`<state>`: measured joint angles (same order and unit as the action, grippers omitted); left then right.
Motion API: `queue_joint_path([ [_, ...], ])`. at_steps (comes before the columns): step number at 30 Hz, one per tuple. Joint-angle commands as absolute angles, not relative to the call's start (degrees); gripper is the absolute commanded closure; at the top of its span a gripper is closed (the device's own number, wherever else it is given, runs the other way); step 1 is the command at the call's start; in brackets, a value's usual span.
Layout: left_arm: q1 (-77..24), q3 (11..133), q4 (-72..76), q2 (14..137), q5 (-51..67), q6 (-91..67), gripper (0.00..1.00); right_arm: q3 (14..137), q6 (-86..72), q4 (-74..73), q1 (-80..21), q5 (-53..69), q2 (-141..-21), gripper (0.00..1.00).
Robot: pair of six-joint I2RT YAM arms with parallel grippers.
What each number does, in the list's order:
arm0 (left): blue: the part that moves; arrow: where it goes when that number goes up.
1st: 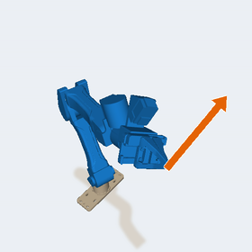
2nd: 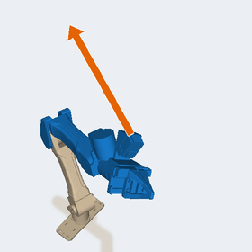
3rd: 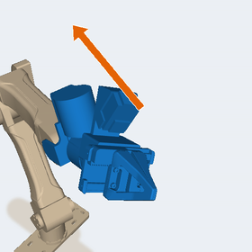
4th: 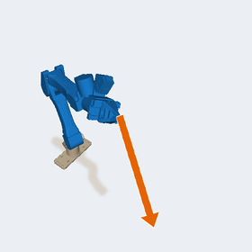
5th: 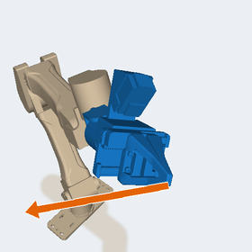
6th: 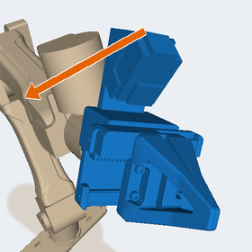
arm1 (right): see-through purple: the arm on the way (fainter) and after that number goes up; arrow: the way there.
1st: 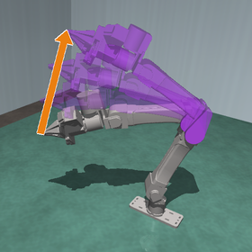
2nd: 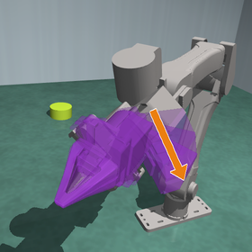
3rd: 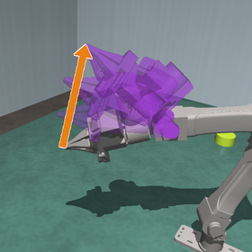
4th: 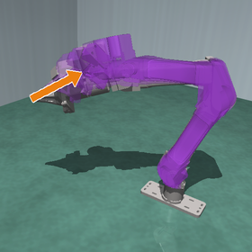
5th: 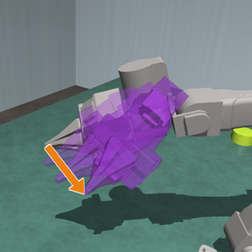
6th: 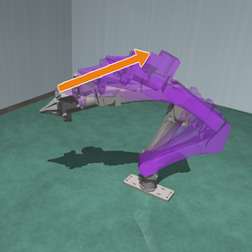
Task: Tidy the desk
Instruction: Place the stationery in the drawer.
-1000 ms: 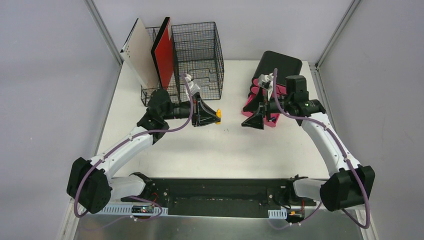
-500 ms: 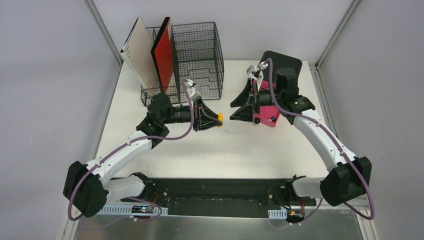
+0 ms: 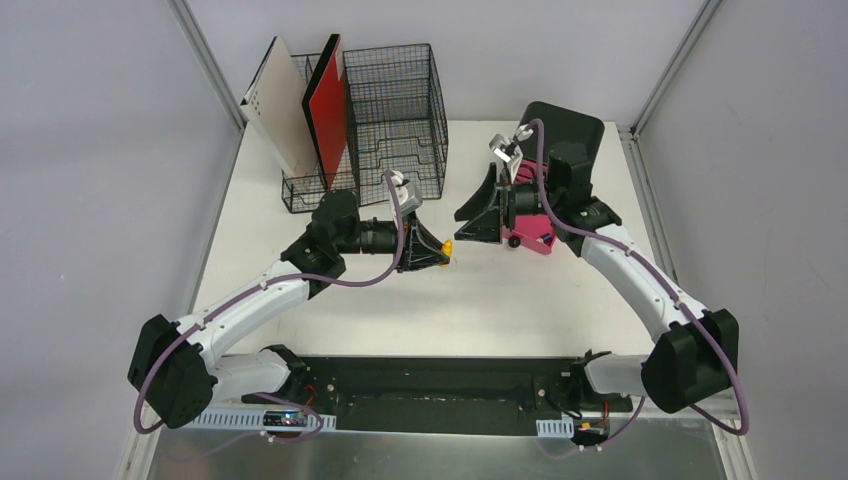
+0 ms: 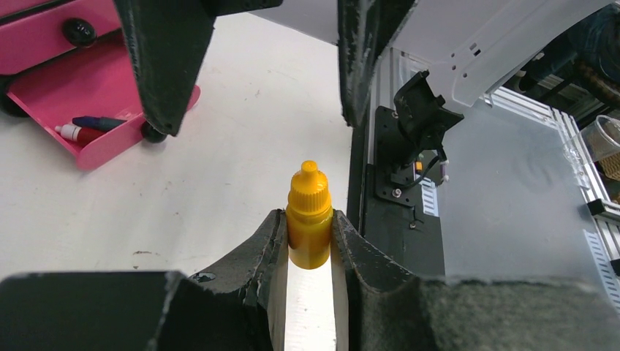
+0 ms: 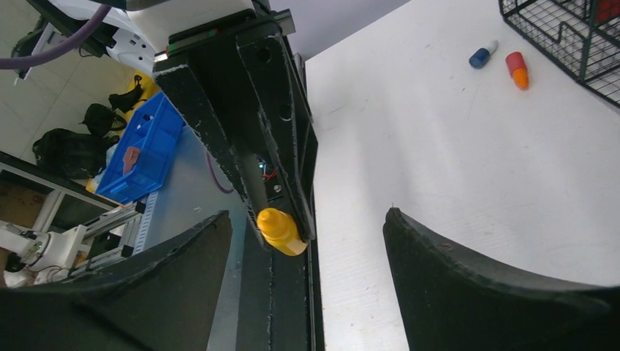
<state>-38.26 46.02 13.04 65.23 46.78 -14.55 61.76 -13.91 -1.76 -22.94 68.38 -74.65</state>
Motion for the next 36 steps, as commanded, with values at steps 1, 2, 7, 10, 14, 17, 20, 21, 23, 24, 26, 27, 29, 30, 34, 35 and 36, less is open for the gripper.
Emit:
queue_joint_path([
  [1,-38.8,48.8,12.5,65.5,46.1,-12.2,1.0,62.0,-10.8,-3.8,-24.3,69.1,-73.1,0.24],
  [2,-38.8,48.8,12.5,65.4,46.0,-12.1,1.0,62.2,-10.1,-4.5,-24.4,69.0,-73.3,0.27],
  [7,-38.9,48.9,12.1,65.5,45.8,-11.9,1.0,63.1,-6.7,-8.5,-25.9,69.3,-74.1,0.37],
  [10,-39.0,49.0,12.0,65.7,45.9,-11.9,1.0,63.4,-3.9,-11.2,-26.6,68.7,-74.4,0.38],
  [14,-39.0,49.1,11.9,65.8,45.9,-11.9,1.0,63.7,-3.4,-12.0,-27.3,68.5,-75.2,0.41],
  [17,-39.0,49.2,11.8,66.1,46.0,-11.9,1.0,64.3,-3.3,-12.4,-27.6,68.5,-75.9,0.42],
  [20,-39.0,49.5,11.6,66.7,46.2,-12.1,1.0,64.9,-2.9,-12.8,-28.1,68.6,-76.5,0.43],
  [21,-39.1,49.5,11.6,66.8,46.3,-12.2,1.0,65.1,-2.9,-13.0,-28.1,68.6,-76.7,0.44],
  [23,-39.1,49.6,11.5,67.0,46.3,-12.1,1.0,65.5,-2.8,-13.2,-28.5,68.6,-76.9,0.47],
  [24,-39.1,49.7,11.5,67.1,46.3,-12.1,1.0,65.6,-2.8,-13.4,-28.6,68.6,-77.1,0.49],
  [26,-39.1,49.7,11.4,67.1,46.3,-12.1,1.0,65.7,-2.6,-13.5,-28.8,68.6,-77.2,0.55],
  [27,-39.1,49.7,11.4,67.1,46.3,-12.1,1.0,65.7,-2.5,-13.5,-28.8,68.6,-77.2,0.56],
  [29,-39.2,49.7,11.4,67.2,46.3,-12.1,1.0,65.8,-2.5,-13.5,-28.9,68.8,-77.3,0.61],
  [30,-39.2,49.7,11.3,67.3,46.4,-12.1,1.0,65.9,-2.5,-13.5,-28.9,69.0,-77.4,0.65],
  [34,-39.2,49.9,11.0,67.2,46.1,-11.9,1.0,65.9,-2.0,-13.8,-29.0,69.4,-77.3,0.83],
  [35,-39.2,49.9,10.8,67.2,46.0,-11.8,1.0,65.9,-1.7,-14.1,-29.1,69.6,-77.3,0.85],
  [36,-39.2,49.9,10.7,67.1,45.9,-11.8,1.0,66.0,-1.2,-14.6,-29.1,69.6,-77.2,0.89],
])
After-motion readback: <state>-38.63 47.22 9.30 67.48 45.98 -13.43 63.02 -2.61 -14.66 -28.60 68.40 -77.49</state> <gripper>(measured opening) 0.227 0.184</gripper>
